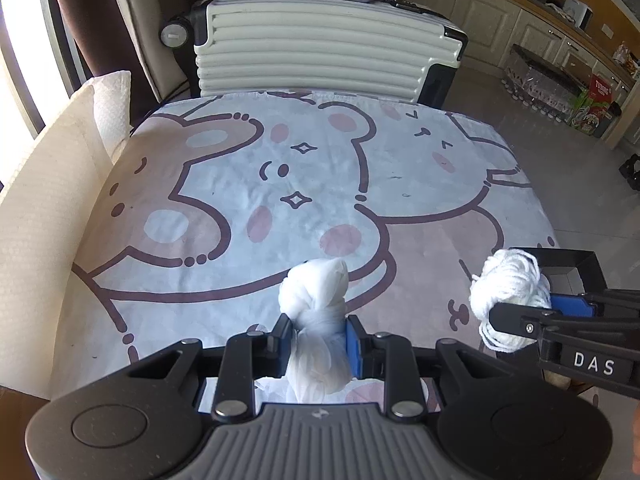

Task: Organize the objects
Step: 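Lift and carry the cloth with the left tool while the right tool carries the yarn ball to the box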

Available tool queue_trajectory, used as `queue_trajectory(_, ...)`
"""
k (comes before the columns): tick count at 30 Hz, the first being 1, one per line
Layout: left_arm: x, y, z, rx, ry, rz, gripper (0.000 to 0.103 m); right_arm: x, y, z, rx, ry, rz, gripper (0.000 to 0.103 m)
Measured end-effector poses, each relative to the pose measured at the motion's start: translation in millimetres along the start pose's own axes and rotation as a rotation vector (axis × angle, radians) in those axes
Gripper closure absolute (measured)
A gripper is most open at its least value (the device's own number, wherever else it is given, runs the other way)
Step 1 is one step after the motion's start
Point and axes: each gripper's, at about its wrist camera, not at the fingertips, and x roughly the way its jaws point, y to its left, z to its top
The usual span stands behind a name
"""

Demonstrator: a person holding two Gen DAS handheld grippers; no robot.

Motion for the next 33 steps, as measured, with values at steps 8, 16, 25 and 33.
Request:
queue_trajectory(8, -21, -10, -9, 0.011, -0.028, 0.009, 0.073, -29, -6, -13, 0.018, -0.033, -0.020, 0.065)
queue_trajectory(16, -35, -16, -16, 0.007, -0.039, 0.019, 0.073, -52, -15, -25, 0.030, -0.049, -0.053, 0.065)
queue_trajectory(25, -46, -26, -18, 0.011, -0.061, 0.004, 0.072, -70, -25, -29, 0.030, -0.074, -0.087, 0.065)
queue_trajectory(33, -56, -37, -13, 0.019, -0.078, -0.017, 0.072, -80, -37, -30, 0.056, -0.085, -0.097, 0.064)
